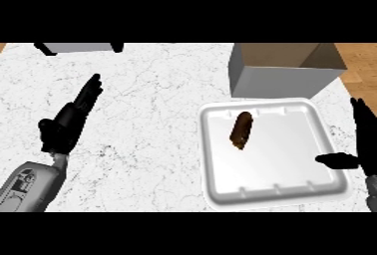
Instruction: Pick the sweet potato from the tray and place it in the cardboard box
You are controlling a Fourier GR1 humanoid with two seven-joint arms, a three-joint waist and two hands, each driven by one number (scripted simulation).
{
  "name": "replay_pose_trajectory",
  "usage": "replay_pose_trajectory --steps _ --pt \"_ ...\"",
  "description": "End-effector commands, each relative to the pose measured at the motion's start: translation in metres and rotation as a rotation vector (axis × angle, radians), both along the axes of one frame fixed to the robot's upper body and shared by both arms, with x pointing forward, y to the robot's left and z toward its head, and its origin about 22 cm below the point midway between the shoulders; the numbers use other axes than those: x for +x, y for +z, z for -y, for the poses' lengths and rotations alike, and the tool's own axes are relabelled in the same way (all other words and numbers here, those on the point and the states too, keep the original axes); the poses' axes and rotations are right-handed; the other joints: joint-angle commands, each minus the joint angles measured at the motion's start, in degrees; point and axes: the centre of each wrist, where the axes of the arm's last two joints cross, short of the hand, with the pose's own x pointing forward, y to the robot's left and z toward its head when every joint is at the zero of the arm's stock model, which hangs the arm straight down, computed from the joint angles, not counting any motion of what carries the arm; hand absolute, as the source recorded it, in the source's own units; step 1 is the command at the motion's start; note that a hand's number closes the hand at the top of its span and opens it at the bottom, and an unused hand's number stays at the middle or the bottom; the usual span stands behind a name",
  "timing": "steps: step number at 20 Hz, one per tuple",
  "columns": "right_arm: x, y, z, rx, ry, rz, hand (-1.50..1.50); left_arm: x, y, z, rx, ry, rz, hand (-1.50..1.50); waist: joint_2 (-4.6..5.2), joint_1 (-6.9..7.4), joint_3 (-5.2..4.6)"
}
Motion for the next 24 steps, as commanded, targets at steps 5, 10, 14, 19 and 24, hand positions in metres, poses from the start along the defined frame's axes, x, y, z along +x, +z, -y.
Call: replay_pose_trajectory --steps 5,10,14,19,24 --pt "-0.001 -0.016 -0.01 -0.398 -0.185 -0.143 -1.5 0.0 0.001 0.034 -0.006 -0.15 -0.022 0.0 -0.59 4.82 0.29" --pt "0.013 -0.029 -0.08 -0.38 -0.318 -0.303 -1.5 -0.006 -0.006 0.057 -0.023 -0.242 -0.045 0.0 -0.51 8.26 0.79" --pt "0.034 -0.012 -0.149 -0.368 -0.406 -0.359 -1.5 -0.005 -0.005 0.069 -0.031 -0.265 -0.05 0.0 -0.79 9.29 1.07" --pt "0.051 -0.004 -0.212 -0.369 -0.475 -0.413 -1.5 -0.005 -0.003 0.073 -0.025 -0.246 -0.034 0.0 -1.03 8.91 1.37" --pt "0.065 -0.006 -0.256 -0.387 -0.491 -0.411 -1.5 -0.011 -0.006 0.073 -0.025 -0.245 -0.05 0.0 -1.05 7.76 1.58"
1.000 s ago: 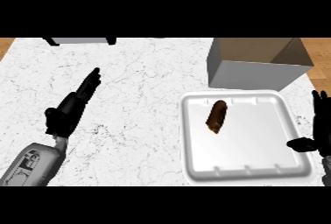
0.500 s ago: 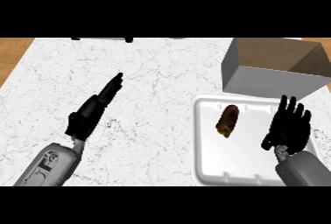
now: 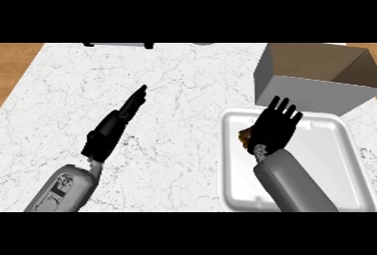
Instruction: Pick the sweet potato from the tray and place it in the cardboard box
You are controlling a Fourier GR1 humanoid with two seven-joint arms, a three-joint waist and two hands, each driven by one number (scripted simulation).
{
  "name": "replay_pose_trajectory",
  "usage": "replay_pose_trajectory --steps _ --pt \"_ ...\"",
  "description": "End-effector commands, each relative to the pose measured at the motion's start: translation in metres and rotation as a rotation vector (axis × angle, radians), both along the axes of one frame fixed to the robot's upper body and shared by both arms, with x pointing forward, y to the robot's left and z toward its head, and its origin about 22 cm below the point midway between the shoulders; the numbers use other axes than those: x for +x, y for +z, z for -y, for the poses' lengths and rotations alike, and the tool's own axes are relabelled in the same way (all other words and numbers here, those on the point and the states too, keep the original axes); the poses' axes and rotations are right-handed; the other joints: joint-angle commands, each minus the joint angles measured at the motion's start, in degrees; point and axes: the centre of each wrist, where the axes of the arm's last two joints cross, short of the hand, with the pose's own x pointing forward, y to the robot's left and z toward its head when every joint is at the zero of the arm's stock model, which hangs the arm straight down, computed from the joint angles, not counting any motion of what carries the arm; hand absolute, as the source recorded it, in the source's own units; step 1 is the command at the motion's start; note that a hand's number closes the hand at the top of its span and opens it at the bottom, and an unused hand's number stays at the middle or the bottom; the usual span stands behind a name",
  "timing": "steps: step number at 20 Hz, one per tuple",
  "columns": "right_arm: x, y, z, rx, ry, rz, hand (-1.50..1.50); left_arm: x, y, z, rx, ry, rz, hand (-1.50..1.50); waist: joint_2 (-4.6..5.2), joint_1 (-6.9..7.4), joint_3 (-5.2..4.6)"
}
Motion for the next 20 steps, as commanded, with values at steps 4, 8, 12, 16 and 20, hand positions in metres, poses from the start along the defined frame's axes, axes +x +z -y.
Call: replay_pose_trajectory --steps 4,8,12,16,20 --pt "0.019 -0.004 -0.037 -0.097 -0.264 -0.083 -1.5 0.002 0.002 -0.008 0.007 0.012 -0.004 0.0 0.37 -0.71 0.34" --pt "0.025 -0.004 -0.029 -0.087 -0.303 -0.116 -1.5 0.004 0.008 -0.003 0.007 0.008 -0.007 0.0 0.1 -0.88 0.39" --pt "0.033 -0.001 -0.024 -0.094 -0.333 -0.119 -1.5 -0.005 0.001 -0.001 0.008 0.021 -0.004 0.0 0.03 -0.78 0.39" --pt "0.028 -0.011 -0.027 -0.138 -0.315 -0.101 -1.5 0.005 0.009 -0.001 -0.007 0.019 0.004 0.0 0.27 -1.6 0.42" --pt "0.036 -0.01 -0.027 -0.131 -0.326 -0.097 -1.5 0.003 0.007 -0.004 -0.001 0.027 -0.008 0.0 0.36 -1.13 0.45"
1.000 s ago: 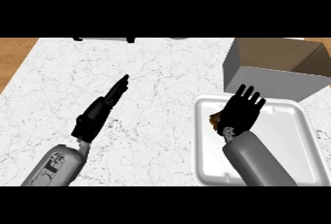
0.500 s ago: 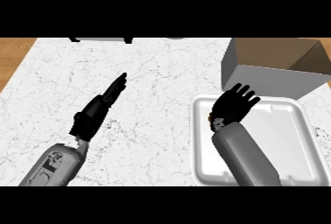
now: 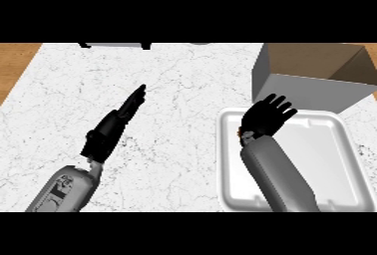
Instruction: Pick the sweet potato from the tray and place it in the cardboard box
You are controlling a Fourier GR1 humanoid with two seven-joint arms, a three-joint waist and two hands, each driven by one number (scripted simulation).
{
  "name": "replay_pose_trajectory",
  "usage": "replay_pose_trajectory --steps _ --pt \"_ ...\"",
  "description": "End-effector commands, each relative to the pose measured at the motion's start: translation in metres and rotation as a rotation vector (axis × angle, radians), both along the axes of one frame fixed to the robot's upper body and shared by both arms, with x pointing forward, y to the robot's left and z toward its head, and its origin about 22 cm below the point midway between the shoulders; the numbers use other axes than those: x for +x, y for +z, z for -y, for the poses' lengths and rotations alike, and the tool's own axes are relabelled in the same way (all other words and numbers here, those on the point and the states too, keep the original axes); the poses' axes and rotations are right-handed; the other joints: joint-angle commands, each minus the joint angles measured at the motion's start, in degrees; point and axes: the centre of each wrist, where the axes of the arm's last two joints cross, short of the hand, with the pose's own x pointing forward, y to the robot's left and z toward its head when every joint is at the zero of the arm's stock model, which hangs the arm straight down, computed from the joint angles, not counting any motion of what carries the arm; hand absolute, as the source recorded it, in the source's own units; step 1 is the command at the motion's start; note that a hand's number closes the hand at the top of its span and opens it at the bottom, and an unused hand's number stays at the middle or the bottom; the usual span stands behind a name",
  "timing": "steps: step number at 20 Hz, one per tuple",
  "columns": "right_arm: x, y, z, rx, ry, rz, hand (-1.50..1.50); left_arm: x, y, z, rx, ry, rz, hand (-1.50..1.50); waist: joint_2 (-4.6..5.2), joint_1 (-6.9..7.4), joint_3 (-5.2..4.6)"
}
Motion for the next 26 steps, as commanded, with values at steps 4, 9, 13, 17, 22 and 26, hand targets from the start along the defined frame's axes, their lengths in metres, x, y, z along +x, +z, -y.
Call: replay_pose_trajectory --steps 4,9,13,17,22,26 --pt "0.002 -0.003 -0.005 -0.073 -0.219 -0.042 -1.5 -0.006 0.0 -0.004 0.005 0.006 -0.001 0.0 -0.06 -0.17 0.07" --pt "0.001 -0.013 -0.002 -0.036 -0.239 -0.07 -1.5 0.003 0.002 0.007 -0.005 0.008 0.01 0.0 0.25 -0.15 0.09" --pt "0.0 -0.021 0.003 -0.017 -0.263 -0.074 -1.5 0.0 0.012 0.009 0.007 0.002 -0.002 0.0 0.13 0.14 0.13" --pt "-0.003 -0.03 0.008 -0.011 -0.283 -0.1 -1.5 -0.001 0.004 -0.006 -0.001 -0.01 -0.008 0.0 0.26 -0.08 0.08" --pt "-0.001 -0.028 0.008 -0.012 -0.285 -0.108 -1.5 0.0 0.004 -0.012 -0.006 0.016 0.006 0.0 0.17 -0.41 0.06" --pt "-0.003 -0.038 0.014 -0.066 -0.3 -0.131 -1.5 -0.002 0.007 -0.005 -0.004 0.011 -0.005 0.0 0.18 -0.64 0.07"
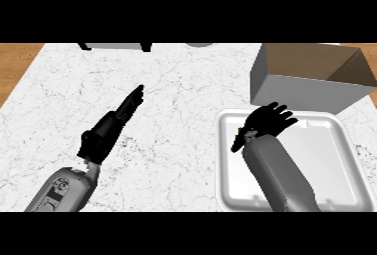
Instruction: Pick the sweet potato from the tray and place it in the cardboard box
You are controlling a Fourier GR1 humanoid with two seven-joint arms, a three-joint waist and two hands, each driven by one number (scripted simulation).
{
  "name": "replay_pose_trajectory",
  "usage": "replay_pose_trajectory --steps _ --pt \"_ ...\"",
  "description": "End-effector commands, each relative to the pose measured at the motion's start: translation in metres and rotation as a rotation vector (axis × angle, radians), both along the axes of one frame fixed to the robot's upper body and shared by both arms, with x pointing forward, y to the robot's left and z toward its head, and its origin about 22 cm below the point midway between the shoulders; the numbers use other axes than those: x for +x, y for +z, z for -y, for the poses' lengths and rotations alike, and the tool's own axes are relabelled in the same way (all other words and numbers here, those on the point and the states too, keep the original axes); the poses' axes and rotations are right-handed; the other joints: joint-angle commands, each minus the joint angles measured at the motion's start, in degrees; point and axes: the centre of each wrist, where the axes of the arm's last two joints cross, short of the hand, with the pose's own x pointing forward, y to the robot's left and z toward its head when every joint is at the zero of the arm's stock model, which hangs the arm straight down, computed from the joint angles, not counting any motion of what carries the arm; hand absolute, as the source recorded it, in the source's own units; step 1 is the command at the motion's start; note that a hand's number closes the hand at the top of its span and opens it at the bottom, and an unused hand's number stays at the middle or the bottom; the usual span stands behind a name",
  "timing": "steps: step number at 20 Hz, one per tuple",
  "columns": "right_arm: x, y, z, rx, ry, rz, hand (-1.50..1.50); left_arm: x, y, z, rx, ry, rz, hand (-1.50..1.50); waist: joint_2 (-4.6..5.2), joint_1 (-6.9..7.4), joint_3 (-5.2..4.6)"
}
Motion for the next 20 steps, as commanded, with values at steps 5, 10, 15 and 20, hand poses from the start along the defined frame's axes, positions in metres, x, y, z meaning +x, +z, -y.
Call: replay_pose_trajectory --steps 5,10,15,20 --pt "-0.012 -0.031 0.007 -0.139 -0.223 -0.065 -1.5 -0.007 -0.005 0.009 0.001 -0.003 0.015 0.0 1.17 -0.25 0.37" --pt "-0.011 -0.03 0.004 -0.165 -0.194 -0.128 1.5 -0.006 0.014 0.007 0.018 -0.021 0.023 0.0 1.04 0.02 0.4" --pt "-0.026 -0.029 -0.006 -0.122 0.037 -0.083 1.5 -0.008 -0.001 -0.015 0.015 0.02 -0.006 0.0 0.97 -1.48 0.36" --pt "-0.039 0.005 -0.028 0.291 0.813 0.074 1.5 -0.005 -0.001 -0.007 -0.003 0.03 -0.003 0.0 0.73 -1.32 0.64"
